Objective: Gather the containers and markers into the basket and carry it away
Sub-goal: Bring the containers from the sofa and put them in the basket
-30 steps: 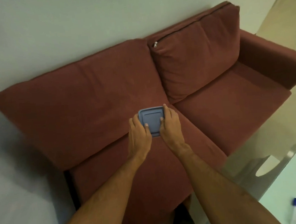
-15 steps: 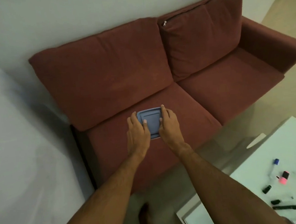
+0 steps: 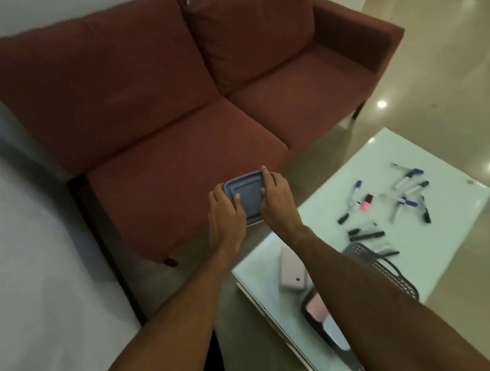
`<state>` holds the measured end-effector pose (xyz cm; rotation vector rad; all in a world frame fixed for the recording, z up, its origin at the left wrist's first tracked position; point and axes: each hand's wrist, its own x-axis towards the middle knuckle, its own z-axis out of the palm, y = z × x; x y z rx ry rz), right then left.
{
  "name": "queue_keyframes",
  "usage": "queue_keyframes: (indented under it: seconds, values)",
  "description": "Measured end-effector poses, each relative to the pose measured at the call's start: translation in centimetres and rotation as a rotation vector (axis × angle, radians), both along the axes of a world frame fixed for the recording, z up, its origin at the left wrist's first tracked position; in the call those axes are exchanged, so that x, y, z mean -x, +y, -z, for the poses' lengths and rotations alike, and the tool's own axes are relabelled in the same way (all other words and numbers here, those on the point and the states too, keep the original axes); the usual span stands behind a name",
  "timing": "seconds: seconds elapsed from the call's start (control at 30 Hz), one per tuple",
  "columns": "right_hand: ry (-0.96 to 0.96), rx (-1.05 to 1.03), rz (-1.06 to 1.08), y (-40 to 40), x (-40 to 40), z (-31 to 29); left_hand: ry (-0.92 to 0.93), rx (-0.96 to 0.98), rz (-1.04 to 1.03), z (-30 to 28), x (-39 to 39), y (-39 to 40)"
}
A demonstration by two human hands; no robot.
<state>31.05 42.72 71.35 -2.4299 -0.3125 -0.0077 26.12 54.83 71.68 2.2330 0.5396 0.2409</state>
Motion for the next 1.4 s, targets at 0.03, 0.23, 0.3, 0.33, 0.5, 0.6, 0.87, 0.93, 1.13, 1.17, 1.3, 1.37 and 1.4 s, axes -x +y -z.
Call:
queue_keyframes:
  seconds: [0.03, 0.23, 0.3, 0.33, 0.5, 0.6, 0.87, 0.93, 1.13, 1.17, 1.3, 1.37, 1.4]
  values:
    - [0.013, 0.018, 0.013, -2.7, 2.1, 0.2, 0.002, 0.013, 0.011, 0.4, 2.1, -2.8]
    - [0.131, 0.07, 0.067, -13.7, 12.3, 0.9, 0.062, 0.129, 0.049, 1.2, 11.8, -13.6]
    - [0.151, 0.09, 0.085, -16.1, 14.3, 1.4, 0.104, 0.137, 0.064, 1.5, 14.1, -15.8]
    - [0.162, 0.102, 0.099, -17.2, 15.2, 1.7, 0.129, 0.133, 0.069, 1.7, 15.0, -16.8]
    - [0.161, 0.144, 0.125, -21.7, 19.4, 3.1, 0.202, 0.176, 0.106, 3.8, 18.0, -20.8]
    - [0.154, 0.163, 0.113, -23.4, 21.2, 3.2, 0.215, 0.204, 0.099, 4.9, 19.6, -22.5]
    - [0.196, 0.152, 0.096, -26.6, 20.4, 4.6, 0.206, 0.17, 0.021, 6.2, 20.1, -26.3]
    - [0.206, 0.158, 0.077, -27.8, 19.1, 5.9, 0.231, 0.121, 0.001, 7.3, 19.0, -27.5]
    - [0.252, 0.149, -0.037, -32.1, 14.0, 11.1, 0.292, 0.126, -0.088, 11.5, 15.5, -32.0]
    - [0.259, 0.159, -0.065, -32.9, 12.8, 12.3, 0.298, 0.157, -0.116, 12.4, 14.8, -33.1]
    - [0.278, 0.232, -0.178, -35.9, 8.6, 17.6, 0.341, 0.167, -0.213, 16.6, 12.2, -36.7]
    - [0.291, 0.228, -0.223, -36.7, 6.4, 19.9, 0.339, 0.151, -0.274, 19.0, 10.3, -37.8]
    - [0.305, 0.225, -0.242, -36.8, 5.5, 20.9, 0.337, 0.141, -0.304, 20.1, 9.5, -38.1]
